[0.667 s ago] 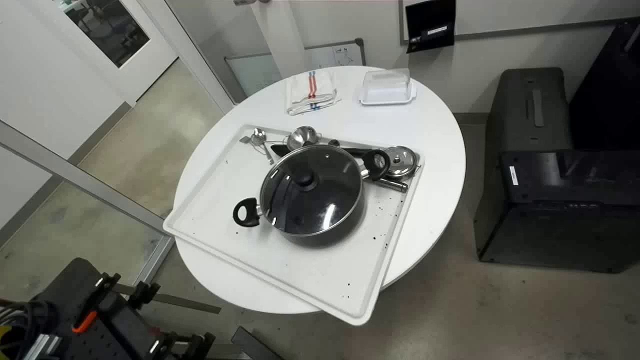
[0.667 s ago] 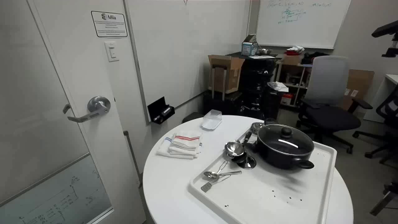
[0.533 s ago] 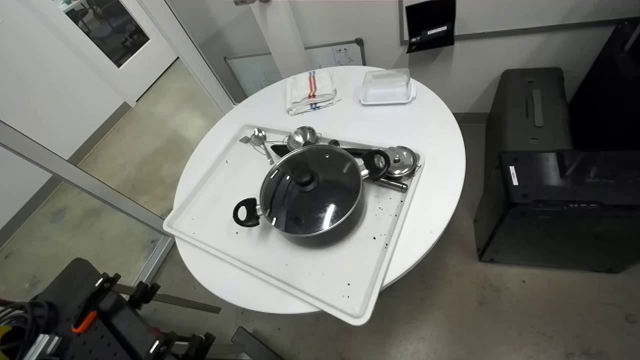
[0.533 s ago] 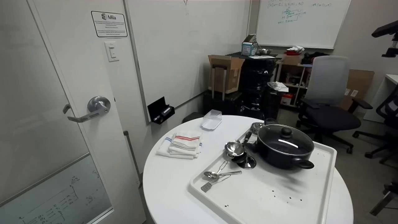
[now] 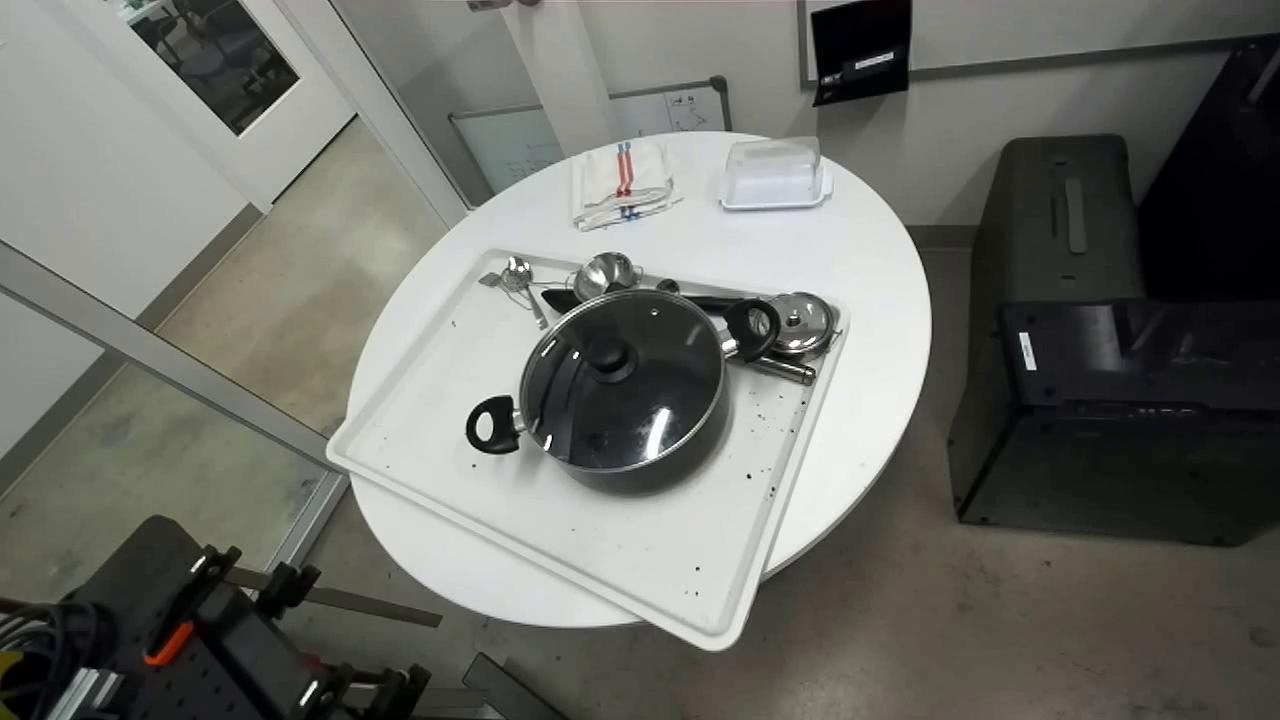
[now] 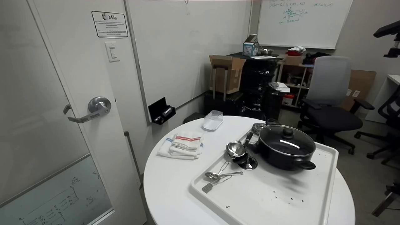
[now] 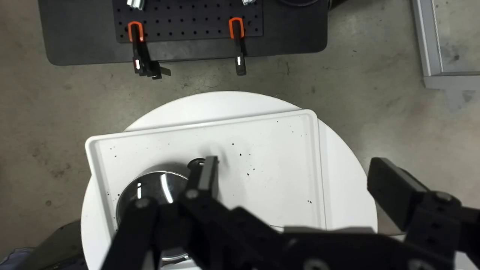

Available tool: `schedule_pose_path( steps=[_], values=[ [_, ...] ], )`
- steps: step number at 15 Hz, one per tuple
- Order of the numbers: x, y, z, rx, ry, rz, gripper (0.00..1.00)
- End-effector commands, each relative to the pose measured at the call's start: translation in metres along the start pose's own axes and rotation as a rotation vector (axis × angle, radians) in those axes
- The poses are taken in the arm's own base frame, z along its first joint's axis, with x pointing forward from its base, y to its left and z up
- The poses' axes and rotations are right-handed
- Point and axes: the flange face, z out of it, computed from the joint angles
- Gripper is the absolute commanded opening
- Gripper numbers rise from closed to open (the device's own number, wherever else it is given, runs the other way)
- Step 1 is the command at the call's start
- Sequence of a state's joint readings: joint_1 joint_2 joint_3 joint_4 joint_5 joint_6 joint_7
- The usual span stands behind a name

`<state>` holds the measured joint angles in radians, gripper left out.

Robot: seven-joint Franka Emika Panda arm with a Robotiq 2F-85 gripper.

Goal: Remove the lid from the pot

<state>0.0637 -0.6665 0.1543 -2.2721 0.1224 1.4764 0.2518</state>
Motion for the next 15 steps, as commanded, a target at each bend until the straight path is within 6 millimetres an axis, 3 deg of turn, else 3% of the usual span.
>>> schedule_pose_path(
  steps=[1,7,15],
  values=[
    [0.015,0.0,0.01,-0.008,-0.012,0.025,1.0],
    [0.068,0.021,0.037,0.036,0.028,0.117,1.0],
    [0.146,0.075,0.087,0.088,0.152,0.304,1.0]
  ],
)
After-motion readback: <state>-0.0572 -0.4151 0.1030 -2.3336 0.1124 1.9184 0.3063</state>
